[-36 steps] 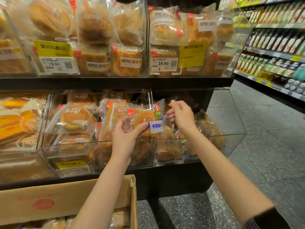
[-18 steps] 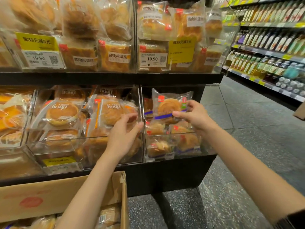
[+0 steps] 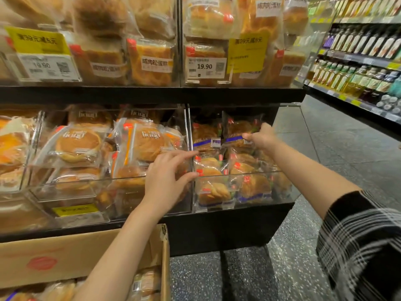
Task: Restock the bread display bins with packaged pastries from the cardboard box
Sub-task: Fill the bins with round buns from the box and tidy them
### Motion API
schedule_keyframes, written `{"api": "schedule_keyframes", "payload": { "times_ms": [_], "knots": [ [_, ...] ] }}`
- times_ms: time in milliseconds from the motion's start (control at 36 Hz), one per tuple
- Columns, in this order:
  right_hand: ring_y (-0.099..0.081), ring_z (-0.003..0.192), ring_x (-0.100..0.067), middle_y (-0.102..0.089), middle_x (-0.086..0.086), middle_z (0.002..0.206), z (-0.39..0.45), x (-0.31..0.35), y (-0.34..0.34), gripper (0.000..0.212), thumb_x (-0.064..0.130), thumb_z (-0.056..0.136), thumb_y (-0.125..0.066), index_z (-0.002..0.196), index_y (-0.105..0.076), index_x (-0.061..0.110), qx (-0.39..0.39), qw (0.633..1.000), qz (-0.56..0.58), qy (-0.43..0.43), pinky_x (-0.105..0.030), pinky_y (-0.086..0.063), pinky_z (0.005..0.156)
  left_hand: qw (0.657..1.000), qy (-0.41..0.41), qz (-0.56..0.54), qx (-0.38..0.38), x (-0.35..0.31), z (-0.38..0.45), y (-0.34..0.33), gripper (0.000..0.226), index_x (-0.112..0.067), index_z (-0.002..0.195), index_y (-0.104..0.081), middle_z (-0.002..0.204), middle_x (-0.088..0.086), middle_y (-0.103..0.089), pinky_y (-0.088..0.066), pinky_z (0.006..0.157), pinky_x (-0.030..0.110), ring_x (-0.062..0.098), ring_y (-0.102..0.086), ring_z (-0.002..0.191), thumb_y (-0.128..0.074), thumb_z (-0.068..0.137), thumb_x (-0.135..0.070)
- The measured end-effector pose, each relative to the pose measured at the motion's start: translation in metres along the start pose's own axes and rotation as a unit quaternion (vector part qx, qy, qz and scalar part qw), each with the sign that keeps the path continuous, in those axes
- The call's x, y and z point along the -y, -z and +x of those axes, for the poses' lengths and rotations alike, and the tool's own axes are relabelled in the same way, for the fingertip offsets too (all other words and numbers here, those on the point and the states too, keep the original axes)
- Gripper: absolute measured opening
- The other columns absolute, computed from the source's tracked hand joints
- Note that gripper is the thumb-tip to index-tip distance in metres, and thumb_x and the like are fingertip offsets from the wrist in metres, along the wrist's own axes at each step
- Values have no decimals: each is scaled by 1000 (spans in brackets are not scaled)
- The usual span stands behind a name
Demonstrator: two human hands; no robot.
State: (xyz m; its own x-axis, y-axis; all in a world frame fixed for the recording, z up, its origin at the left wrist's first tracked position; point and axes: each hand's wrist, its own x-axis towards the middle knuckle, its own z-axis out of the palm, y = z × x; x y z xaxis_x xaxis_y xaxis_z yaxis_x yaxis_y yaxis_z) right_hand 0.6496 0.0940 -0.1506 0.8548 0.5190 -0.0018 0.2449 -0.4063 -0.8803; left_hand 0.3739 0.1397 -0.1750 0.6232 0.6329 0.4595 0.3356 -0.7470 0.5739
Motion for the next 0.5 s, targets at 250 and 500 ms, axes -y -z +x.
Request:
{"api": "schedule_keyframes", "payload": {
  "times_ms": [250,500],
  "knots": [
    [-54,119,-31,-57,-14,123,12,-16,-19,43,21,92,-63,128,-47,5,13,995,-96,24,-45,-45,101,1000,-4,20,-3,5,2,-3,28,-38,113,-65,125,-15,-53,-25,96,28,8,-40,123,-67,85,-34],
    [-50,120,-29,-46,-14,133,-24,2,-12,61,20,85,-71,136,-39,7,-175,959,-195,106,-35,-45,92,998,42,-49,-9,-2,-2,-1,43,-33,121,-59,126,-12,-57,-33,104,34,9,-44,123,-73,81,-32]
  ]
}}
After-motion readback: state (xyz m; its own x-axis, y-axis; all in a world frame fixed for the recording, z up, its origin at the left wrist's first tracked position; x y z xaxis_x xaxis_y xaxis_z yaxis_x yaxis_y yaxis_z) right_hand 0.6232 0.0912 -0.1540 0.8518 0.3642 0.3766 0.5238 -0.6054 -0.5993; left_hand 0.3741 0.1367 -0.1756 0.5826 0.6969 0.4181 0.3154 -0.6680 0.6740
